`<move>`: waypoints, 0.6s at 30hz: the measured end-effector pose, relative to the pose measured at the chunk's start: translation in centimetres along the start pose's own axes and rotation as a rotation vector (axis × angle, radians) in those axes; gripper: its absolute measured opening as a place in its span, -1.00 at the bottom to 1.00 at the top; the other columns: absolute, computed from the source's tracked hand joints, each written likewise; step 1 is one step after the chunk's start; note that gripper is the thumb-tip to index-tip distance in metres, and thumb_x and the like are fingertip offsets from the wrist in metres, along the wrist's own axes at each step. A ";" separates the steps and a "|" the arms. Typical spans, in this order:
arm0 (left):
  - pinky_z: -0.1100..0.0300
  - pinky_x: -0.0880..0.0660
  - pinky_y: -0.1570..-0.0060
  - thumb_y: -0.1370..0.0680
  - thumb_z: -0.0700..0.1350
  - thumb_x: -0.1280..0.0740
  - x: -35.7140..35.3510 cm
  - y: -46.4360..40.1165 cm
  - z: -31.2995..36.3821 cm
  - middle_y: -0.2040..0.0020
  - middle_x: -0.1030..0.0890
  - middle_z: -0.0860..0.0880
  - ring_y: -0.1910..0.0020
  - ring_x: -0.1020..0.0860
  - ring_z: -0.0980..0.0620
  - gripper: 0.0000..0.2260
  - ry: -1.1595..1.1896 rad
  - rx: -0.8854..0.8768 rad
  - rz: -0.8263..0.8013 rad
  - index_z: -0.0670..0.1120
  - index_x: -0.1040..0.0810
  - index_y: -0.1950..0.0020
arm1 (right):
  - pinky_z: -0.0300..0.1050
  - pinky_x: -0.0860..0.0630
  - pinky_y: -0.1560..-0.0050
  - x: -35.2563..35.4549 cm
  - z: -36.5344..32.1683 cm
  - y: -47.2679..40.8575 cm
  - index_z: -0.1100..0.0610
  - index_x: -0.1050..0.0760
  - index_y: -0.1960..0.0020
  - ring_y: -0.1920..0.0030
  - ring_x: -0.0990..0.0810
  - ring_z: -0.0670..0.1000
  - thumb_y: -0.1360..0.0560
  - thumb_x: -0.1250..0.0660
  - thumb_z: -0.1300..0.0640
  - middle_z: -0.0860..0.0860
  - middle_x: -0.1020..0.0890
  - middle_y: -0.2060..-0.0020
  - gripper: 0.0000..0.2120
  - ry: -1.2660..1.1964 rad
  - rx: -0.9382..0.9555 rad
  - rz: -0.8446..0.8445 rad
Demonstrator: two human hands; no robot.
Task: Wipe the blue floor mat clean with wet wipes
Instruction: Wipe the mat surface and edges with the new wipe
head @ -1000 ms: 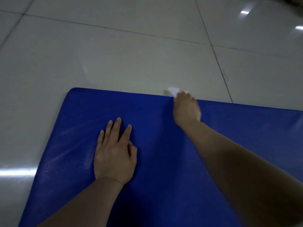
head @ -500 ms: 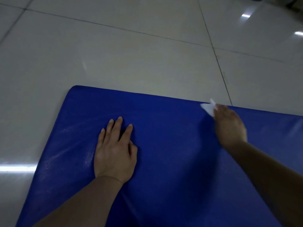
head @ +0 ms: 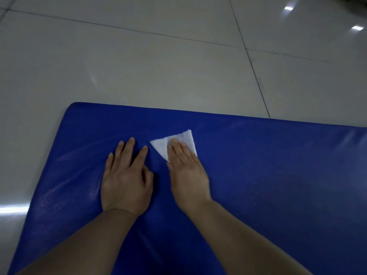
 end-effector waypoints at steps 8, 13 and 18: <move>-0.11 -0.16 -0.44 -0.52 -0.01 0.04 -0.1 0.0 0.1 -0.46 -0.35 -0.17 -0.45 -0.27 -0.17 -0.48 0.026 0.012 0.006 -0.12 -0.49 -0.35 | -0.04 -0.23 -0.42 6.7 11.6 5.0 0.27 -0.12 -0.51 -0.45 -0.29 0.14 -0.56 -0.15 0.35 0.18 -0.28 -0.46 -0.46 0.335 -0.436 -0.152; -0.12 -0.14 -0.44 -0.53 -0.10 -0.08 0.0 0.0 0.1 -0.46 -0.33 -0.19 -0.46 -0.25 -0.19 -0.56 0.050 0.017 -0.006 -0.14 -0.48 -0.36 | 0.04 -0.36 -0.36 1.7 1.6 2.7 0.36 -0.20 -0.44 -0.38 -0.35 0.22 -0.49 -0.22 0.28 0.29 -0.33 -0.39 -0.45 0.300 -0.130 -0.183; -0.03 0.00 -0.48 -0.59 -0.10 -0.08 0.1 -0.2 0.1 -0.51 -0.24 -0.16 -0.51 -0.14 -0.14 -0.59 0.073 0.021 -0.048 -0.12 -0.40 -0.43 | -0.06 -0.45 -0.27 0.5 -1.3 4.2 0.27 -0.44 -0.34 -0.31 -0.49 0.05 -0.30 -0.39 0.32 0.13 -0.51 -0.31 -0.41 0.024 0.024 -0.071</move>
Point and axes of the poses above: each hand's wrist, its own y-axis away from the middle knuckle, its own x-axis out of the back of the hand, z = x × y, the point moved 2 cm from there along -y, towards the middle knuckle
